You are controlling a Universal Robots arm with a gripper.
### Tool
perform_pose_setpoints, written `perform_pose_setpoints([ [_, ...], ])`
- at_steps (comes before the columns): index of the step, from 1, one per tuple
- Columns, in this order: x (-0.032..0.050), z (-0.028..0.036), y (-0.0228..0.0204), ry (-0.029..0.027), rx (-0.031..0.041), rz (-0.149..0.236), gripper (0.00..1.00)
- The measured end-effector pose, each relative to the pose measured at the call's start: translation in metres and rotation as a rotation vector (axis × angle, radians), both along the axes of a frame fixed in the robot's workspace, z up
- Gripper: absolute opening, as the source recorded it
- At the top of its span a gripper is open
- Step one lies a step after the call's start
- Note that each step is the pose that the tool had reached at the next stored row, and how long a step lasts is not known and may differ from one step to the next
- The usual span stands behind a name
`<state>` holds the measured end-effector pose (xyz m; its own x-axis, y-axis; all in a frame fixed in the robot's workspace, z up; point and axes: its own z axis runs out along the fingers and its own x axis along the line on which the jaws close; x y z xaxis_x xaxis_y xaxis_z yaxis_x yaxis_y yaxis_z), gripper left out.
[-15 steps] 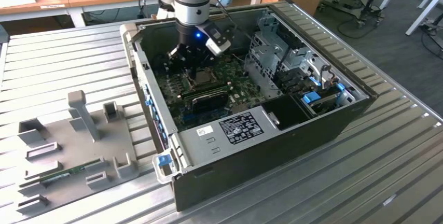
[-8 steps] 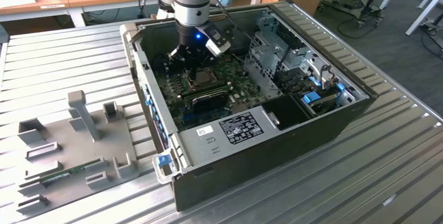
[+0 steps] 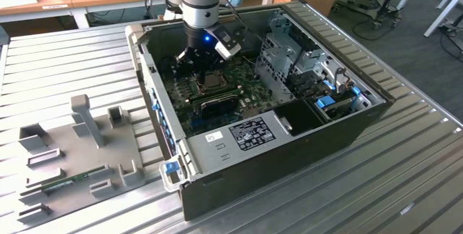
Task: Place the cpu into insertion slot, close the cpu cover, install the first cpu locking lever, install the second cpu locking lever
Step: 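Close the cpu cover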
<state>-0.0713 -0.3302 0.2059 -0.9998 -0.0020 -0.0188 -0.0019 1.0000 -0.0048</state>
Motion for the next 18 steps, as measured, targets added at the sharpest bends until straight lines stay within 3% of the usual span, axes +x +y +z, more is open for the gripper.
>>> perform_pose_setpoints([
  [18,0.0000,-0.0040,0.0000,0.0000,0.0003,0.000,0.10],
])
